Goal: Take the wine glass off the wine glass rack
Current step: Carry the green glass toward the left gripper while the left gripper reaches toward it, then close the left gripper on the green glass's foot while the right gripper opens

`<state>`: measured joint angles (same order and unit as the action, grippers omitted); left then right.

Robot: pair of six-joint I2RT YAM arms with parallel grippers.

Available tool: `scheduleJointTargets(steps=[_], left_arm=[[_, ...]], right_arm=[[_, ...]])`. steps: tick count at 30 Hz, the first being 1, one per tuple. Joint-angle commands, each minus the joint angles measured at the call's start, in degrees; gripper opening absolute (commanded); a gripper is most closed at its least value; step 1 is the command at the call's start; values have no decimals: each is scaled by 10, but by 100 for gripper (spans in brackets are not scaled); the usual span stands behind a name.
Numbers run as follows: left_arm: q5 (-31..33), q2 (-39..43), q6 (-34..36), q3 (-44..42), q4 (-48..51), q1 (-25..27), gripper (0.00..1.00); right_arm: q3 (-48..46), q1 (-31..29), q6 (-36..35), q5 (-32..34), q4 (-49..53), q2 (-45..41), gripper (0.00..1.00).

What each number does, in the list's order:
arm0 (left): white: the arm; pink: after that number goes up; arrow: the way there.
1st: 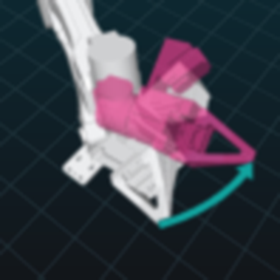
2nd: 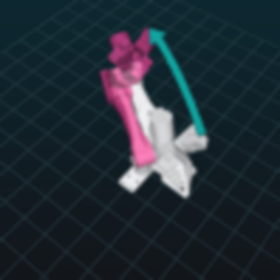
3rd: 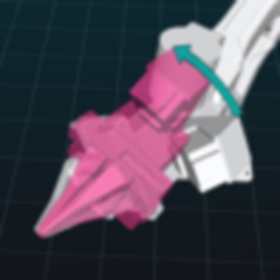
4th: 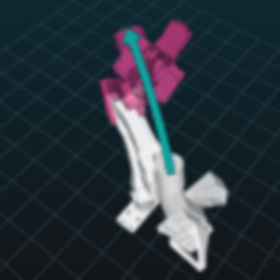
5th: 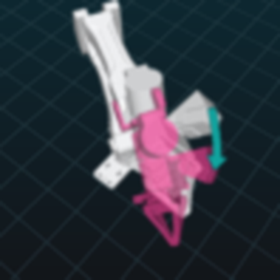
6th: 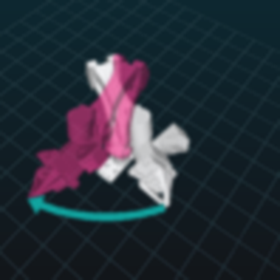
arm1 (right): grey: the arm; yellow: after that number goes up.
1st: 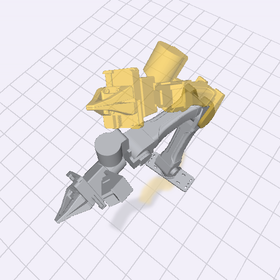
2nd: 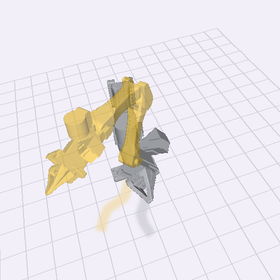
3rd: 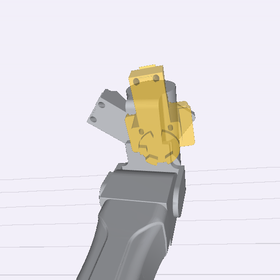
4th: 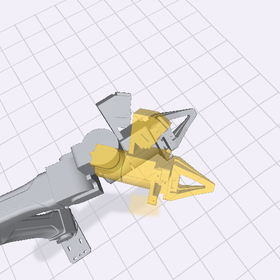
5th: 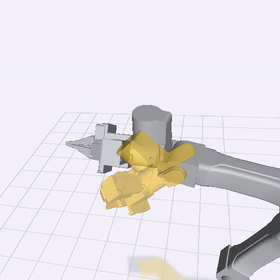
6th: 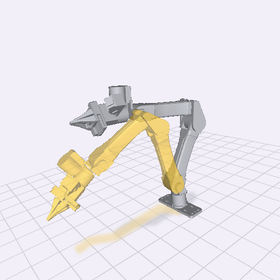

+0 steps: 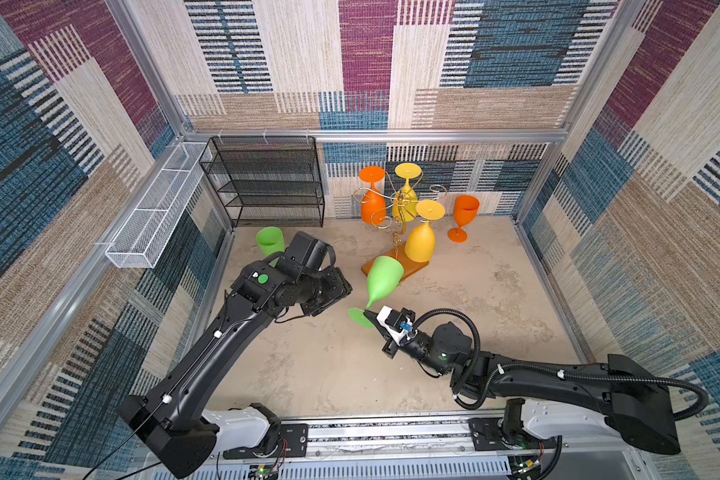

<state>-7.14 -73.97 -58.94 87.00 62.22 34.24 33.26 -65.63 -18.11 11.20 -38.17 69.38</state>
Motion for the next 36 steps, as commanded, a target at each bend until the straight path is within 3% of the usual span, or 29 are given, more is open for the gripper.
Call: scheduleJointTargets(steps=[1,7,11,21,26,36], left_arm=[[-23,-6,-44,6,23,-1,61],[-46,-30,-72,13,22,-6,59],[-80,-48,-93,17,3,-8,52],[-141,-92,-97,15,-20,-8,45],[-134,-86,-98,11,-19,-10,42],[-141,-76,-102,-13,-30,-23,27]], right_arm=[[3,-2,-46,23,-47,8,0],[8,-4,-66,31,-55,23,0],[7,-4,-74,42,-54,24,0],[2,-4,-103,63,-69,32,0],[3,-4,-112,76,-76,44,0],[17,-4,-133,87,-76,60,0]])
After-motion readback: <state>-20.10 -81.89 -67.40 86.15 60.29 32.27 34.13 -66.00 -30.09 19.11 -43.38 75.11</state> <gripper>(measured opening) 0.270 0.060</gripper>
